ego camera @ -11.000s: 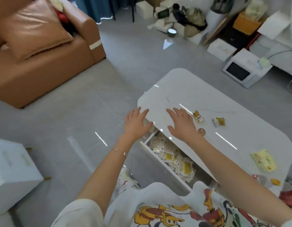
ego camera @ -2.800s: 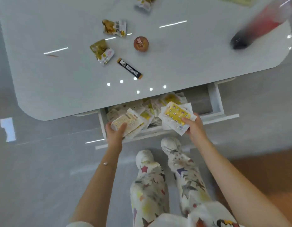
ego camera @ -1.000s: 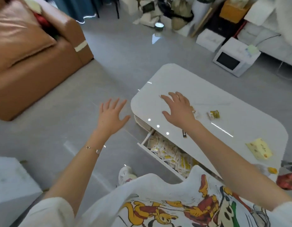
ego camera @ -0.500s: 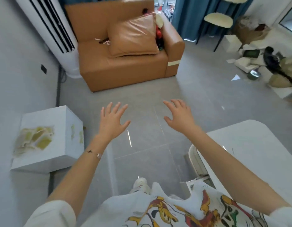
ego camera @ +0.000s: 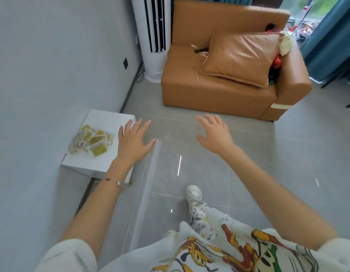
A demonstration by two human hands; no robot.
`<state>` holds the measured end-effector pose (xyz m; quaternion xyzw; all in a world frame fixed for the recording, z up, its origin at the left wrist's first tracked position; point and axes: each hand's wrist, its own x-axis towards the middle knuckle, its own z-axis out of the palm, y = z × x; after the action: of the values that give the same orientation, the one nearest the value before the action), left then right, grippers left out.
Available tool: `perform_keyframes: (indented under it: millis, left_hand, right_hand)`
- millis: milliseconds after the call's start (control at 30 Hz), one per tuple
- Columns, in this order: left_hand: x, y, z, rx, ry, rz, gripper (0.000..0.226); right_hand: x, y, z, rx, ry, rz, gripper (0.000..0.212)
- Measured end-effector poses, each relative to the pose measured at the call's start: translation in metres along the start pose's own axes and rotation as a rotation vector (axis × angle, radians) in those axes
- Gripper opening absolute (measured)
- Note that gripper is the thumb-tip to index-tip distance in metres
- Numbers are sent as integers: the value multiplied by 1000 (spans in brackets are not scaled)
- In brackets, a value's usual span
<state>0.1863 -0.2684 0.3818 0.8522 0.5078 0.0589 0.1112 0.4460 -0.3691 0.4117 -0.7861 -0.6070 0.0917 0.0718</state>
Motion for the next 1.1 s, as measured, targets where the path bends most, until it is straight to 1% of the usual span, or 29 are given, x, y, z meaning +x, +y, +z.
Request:
perform_keyframes:
  millis: [167,300,533,633,800,1000,1100]
  left_hand:
    - [49,-21,1,1,8,-151,65]
    - [85,-31,1,-6,8,-306,66]
    - [122,-69,-9,-41,58,-531,63]
    - [131,-104,-8,-37,81,-627,63]
    - [146,-174,-2,-57,74,-773,65]
    - [163,-254,19,-98,-23,-894,80]
    - [168,-286,31,-171,-54,-976,73]
  right_hand:
    - [90,-11,1,13,-26,-162,64]
    - [160,-27,1,9,-89,-297,64]
    - [271,-86,5,1,-196,-495,64]
    - [309,-120,15,-9,-238,-570,65]
    - [374,-191,51,-34,-331,-695,65]
    - [435,-270,91,-49,-397,-777,64]
    - [458,-302,108,-57,-435,-806,64]
